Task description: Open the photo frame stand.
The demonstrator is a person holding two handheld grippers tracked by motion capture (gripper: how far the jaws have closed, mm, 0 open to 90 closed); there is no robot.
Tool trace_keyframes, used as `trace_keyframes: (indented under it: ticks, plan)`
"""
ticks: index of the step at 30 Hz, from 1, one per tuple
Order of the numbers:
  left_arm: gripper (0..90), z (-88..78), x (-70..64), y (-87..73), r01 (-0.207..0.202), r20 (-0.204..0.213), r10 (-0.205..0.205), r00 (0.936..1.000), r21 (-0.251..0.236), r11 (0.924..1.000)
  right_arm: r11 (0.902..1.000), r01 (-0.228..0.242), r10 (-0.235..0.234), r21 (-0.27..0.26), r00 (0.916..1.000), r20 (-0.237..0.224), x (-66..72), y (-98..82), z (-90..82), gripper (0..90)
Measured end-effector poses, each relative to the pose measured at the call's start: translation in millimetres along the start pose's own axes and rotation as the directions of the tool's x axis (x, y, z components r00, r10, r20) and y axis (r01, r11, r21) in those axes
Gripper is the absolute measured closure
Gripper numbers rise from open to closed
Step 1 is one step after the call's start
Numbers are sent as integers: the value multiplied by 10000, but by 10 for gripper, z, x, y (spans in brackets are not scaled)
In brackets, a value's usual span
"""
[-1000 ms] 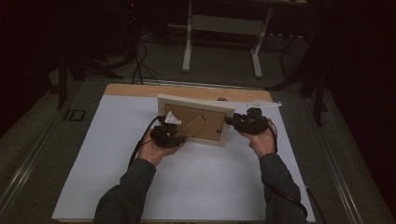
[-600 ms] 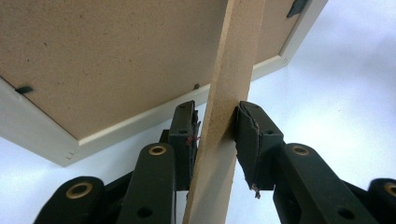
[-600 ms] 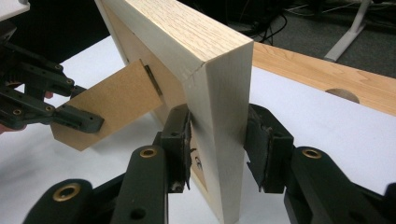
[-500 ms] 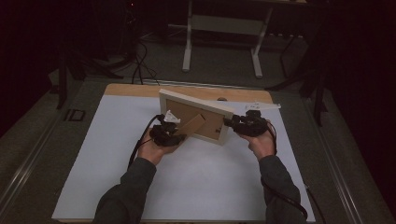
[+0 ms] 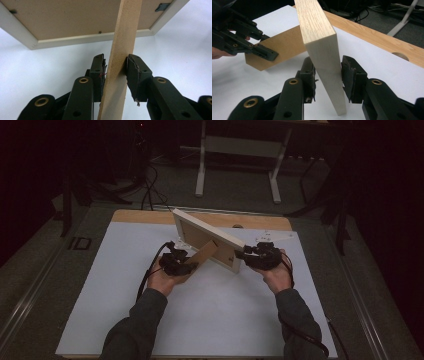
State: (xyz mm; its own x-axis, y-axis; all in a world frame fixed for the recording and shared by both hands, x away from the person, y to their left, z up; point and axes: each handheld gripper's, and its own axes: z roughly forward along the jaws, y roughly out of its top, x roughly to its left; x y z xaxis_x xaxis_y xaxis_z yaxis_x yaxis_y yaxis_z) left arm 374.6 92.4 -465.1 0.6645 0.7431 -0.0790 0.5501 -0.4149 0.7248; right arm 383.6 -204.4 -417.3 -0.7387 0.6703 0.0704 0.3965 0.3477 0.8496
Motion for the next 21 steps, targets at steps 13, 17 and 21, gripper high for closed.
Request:
trace_keyframes:
  ticks: [13, 17, 21]
  plan:
    - [648, 22, 44, -29, -123, -94, 123, 9999, 3, 9999, 10000, -2, -1, -96, 9994, -335, 35, -31, -6, 629]
    - [628, 39, 57, -43, -228, -330, 233, 9992, 167, 9996, 9999, -23, 15, -134, 9982, -597, 47, -43, -8, 613]
    - [614, 53, 62, -72, -255, -453, 265, 9986, 234, 9994, 9997, 231, -237, -72, 9963, -829, 95, -52, -7, 599]
